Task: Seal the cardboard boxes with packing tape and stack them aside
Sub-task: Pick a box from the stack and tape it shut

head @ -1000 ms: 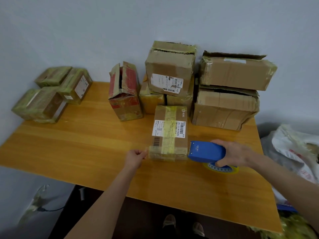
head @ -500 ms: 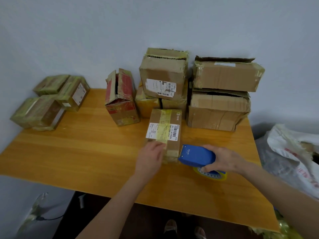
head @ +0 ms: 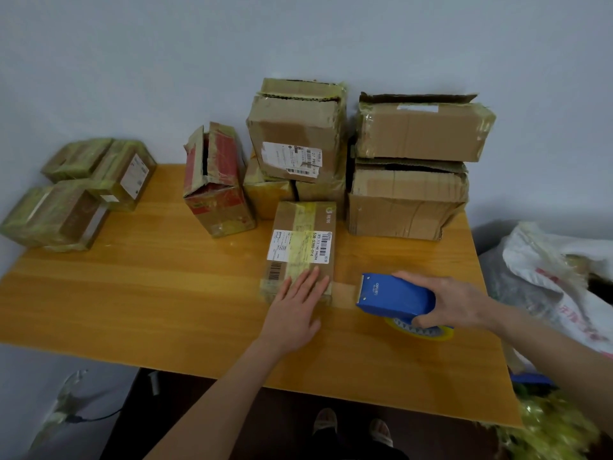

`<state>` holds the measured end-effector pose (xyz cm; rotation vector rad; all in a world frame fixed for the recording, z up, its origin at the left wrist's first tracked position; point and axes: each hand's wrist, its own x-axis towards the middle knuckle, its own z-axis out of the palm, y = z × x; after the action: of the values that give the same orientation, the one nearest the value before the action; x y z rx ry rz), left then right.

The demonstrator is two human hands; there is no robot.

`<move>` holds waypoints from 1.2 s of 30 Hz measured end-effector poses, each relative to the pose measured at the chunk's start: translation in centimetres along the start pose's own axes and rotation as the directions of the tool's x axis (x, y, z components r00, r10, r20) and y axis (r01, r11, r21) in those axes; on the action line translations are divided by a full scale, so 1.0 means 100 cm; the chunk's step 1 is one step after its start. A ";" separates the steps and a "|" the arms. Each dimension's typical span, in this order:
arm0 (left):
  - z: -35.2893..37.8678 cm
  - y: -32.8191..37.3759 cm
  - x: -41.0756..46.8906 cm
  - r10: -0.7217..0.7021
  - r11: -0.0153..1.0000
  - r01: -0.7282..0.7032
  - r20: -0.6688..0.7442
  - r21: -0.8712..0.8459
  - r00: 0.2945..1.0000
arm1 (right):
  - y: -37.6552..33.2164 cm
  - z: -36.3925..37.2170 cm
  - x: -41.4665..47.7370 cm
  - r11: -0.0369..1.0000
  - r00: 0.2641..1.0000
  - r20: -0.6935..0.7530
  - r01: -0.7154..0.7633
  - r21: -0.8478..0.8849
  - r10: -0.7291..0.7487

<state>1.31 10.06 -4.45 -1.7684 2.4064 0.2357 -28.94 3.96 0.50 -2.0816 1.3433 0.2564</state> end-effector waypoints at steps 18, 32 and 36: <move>-0.004 0.004 0.000 0.014 1.000 -0.014 -0.022 0.011 1.000 | -0.062 -0.009 0.055 0.969 0.978 0.181 -0.056 -0.242 0.102; -0.009 0.005 0.000 0.007 0.999 -0.007 0.008 -0.044 1.000 | -0.039 -0.001 0.058 0.944 0.964 0.205 -0.217 0.248 0.167; -0.005 0.003 -0.001 0.003 0.999 -0.003 -0.015 -0.045 1.000 | -0.016 -0.025 0.044 0.816 0.965 0.172 -0.258 0.517 0.197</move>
<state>1.00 10.13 -3.90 -1.7917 2.4331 0.2802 -25.99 -0.42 0.92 -1.4205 1.4023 0.0770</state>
